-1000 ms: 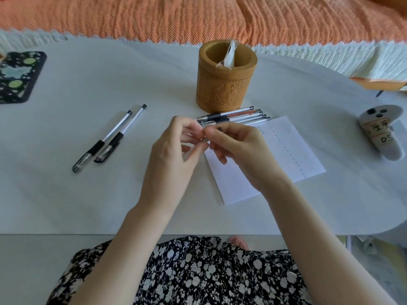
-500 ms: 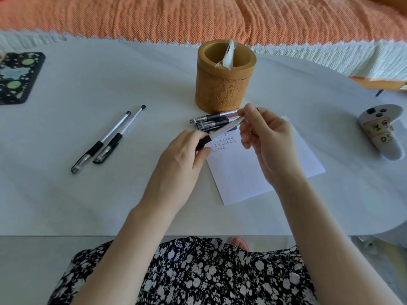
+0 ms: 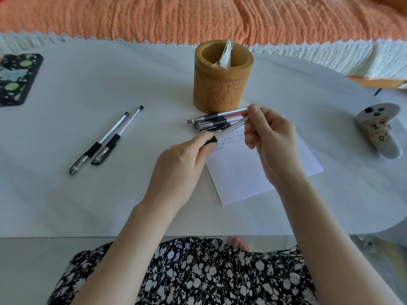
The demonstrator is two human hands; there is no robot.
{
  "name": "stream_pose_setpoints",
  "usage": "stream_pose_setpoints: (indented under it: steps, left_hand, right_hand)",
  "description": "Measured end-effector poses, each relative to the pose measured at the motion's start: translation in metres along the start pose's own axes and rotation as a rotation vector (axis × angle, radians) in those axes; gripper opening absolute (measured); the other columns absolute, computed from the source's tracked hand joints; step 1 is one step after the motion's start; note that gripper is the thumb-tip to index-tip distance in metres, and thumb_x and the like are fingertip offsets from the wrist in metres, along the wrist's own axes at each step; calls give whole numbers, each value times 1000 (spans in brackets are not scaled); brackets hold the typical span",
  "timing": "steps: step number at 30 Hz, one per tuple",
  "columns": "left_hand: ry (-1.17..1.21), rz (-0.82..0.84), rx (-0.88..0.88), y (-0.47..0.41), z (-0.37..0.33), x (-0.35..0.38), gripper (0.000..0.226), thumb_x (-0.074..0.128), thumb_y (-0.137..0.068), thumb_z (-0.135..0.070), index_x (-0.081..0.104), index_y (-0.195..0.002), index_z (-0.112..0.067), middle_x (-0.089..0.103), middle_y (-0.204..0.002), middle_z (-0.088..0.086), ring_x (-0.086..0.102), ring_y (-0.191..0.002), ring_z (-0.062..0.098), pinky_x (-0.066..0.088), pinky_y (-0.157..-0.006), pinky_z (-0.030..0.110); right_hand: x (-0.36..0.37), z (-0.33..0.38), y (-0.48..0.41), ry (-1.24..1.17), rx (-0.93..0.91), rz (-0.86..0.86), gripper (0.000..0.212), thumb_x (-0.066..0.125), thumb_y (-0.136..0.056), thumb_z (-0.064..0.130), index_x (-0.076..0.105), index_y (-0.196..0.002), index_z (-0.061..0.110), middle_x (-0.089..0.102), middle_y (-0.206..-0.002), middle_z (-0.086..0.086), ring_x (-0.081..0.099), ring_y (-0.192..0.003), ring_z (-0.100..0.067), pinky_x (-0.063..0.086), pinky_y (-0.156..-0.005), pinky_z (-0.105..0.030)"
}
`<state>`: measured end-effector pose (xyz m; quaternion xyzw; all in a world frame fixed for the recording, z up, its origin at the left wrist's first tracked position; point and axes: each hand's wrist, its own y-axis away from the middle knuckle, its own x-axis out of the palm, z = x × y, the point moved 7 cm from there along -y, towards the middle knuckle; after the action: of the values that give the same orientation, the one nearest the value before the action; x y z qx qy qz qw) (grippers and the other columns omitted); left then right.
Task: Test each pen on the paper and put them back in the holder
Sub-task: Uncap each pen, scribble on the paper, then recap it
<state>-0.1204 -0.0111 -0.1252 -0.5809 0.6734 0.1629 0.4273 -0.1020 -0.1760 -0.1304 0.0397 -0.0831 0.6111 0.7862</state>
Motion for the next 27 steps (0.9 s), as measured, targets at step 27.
stream_pose_setpoints:
  steps: [27]
  left_hand:
    - [-13, 308, -140, 11, 5, 28, 56, 67, -70, -60, 52, -122, -45, 68, -93, -8, 62, -86, 6, 42, -73, 21]
  right_hand:
    - [-11, -17, -13, 275, 77, -11, 25, 66, -86, 23, 67, -70, 5, 66, -56, -9, 63, -53, -19, 29, -42, -22]
